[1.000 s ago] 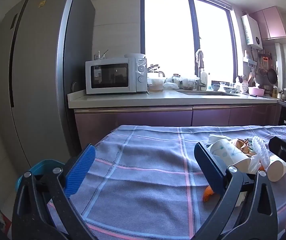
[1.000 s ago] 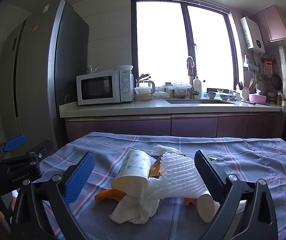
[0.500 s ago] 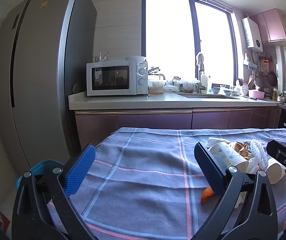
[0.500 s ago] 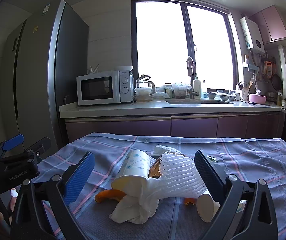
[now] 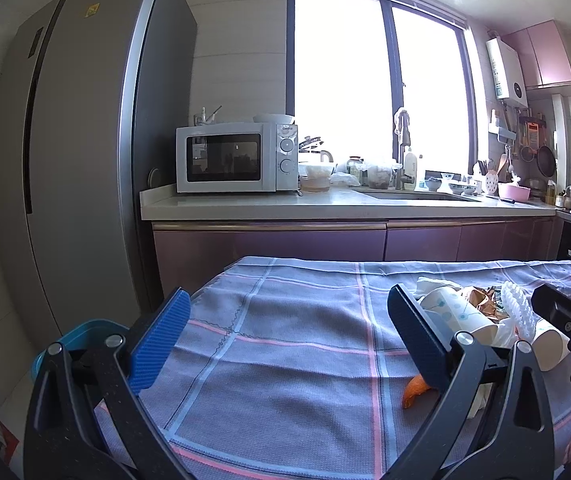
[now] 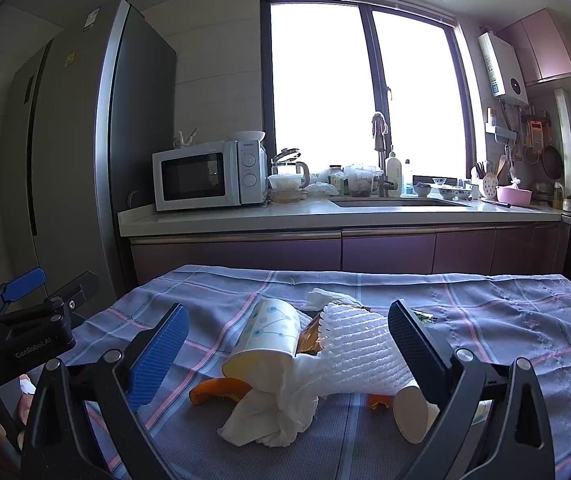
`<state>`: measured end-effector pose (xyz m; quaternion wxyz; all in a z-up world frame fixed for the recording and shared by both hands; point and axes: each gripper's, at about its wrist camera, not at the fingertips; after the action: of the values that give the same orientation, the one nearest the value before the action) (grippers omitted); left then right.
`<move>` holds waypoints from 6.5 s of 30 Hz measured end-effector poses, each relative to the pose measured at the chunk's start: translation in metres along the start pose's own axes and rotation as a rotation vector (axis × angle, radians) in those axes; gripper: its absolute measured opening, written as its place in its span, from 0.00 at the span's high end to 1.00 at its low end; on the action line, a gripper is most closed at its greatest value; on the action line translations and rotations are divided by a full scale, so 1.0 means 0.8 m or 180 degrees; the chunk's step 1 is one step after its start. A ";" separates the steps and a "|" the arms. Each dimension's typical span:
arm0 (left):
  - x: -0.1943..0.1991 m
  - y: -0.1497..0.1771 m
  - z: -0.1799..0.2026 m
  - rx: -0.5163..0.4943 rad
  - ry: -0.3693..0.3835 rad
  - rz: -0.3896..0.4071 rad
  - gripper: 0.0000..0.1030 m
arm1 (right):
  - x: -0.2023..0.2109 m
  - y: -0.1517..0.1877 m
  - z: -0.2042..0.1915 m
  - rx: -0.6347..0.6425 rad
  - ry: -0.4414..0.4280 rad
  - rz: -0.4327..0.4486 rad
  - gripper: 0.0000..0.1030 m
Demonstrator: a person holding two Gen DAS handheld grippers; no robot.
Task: Collect trash
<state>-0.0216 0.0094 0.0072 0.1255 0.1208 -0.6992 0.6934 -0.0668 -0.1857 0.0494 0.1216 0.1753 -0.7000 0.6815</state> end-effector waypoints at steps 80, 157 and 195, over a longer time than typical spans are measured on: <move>-0.142 0.018 0.128 -0.0781 0.1230 -0.1367 0.96 | -0.066 0.006 0.074 -0.0341 -0.0244 -0.0783 0.89; -0.119 0.091 -0.414 0.1120 -0.0928 -0.1440 0.65 | -0.242 -0.027 -0.412 0.0602 -0.2784 -0.2120 0.67; -0.129 0.050 0.033 -0.0903 0.1596 -0.1649 0.45 | -0.081 0.039 0.052 -0.0592 -0.0813 -0.1386 0.50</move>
<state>0.0613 -0.0173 -0.0659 0.4790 0.1015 -0.6821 0.5431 -0.0183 -0.2216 -0.0073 0.1916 0.3943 -0.7151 0.5444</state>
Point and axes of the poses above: each gripper's, at about its wrist camera, not at the fingertips, and x roughly against the way its jaws point, z to its right, y to its underside, and after that the axes turned 8 degrees about -z, right-handed
